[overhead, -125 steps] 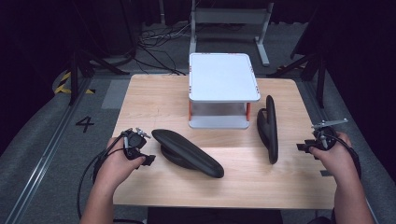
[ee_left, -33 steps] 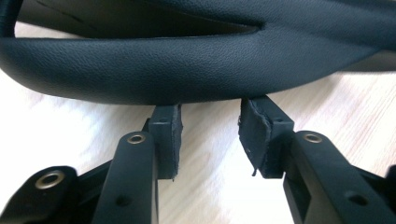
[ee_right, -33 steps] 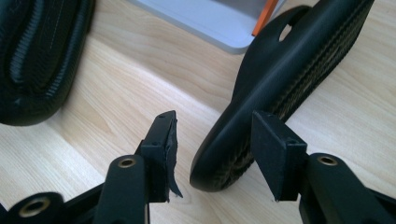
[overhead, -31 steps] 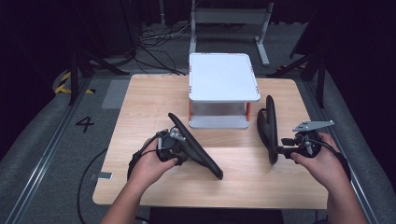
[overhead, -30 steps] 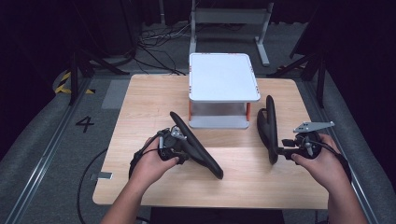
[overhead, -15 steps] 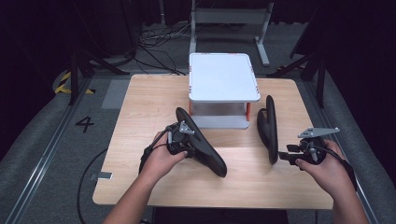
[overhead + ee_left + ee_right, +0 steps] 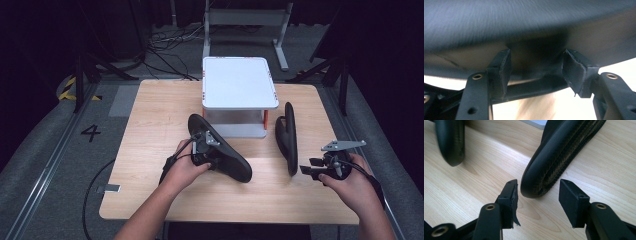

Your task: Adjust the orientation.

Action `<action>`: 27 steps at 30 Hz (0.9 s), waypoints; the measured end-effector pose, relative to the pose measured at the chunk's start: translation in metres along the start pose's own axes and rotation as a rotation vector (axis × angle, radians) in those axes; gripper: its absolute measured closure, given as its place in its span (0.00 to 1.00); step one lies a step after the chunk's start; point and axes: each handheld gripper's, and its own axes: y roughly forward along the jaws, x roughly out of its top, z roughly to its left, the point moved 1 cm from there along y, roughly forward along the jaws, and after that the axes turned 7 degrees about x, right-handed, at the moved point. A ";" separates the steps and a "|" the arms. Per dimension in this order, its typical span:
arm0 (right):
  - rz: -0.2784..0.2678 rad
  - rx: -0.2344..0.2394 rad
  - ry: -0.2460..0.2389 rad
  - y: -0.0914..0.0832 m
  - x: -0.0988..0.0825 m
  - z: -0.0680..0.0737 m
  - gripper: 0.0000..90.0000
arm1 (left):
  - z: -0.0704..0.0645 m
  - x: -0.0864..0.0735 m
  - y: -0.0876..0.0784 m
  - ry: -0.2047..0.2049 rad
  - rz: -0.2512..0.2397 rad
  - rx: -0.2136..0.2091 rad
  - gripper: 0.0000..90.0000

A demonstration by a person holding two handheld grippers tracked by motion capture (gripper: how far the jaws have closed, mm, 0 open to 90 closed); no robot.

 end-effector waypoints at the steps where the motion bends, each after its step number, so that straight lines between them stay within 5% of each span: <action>1: 0.001 0.001 0.002 0.000 -0.001 0.000 0.56 | 0.000 0.001 -0.001 0.007 -0.006 0.006 0.44; 11: 0.018 0.004 0.021 0.002 -0.007 0.000 0.56 | -0.005 0.016 -0.003 0.054 -0.090 0.027 0.38; 18: 0.012 0.002 0.023 0.000 -0.010 -0.001 0.54 | -0.003 0.018 -0.013 0.036 -0.102 0.006 0.36; 24: -0.010 -0.002 0.026 -0.007 -0.009 -0.003 0.54 | 0.002 0.006 -0.031 -0.108 0.079 -0.037 0.37; 27: -0.011 0.001 0.022 -0.005 -0.006 -0.002 0.54 | 0.005 -0.001 -0.025 -0.150 0.124 -0.007 0.33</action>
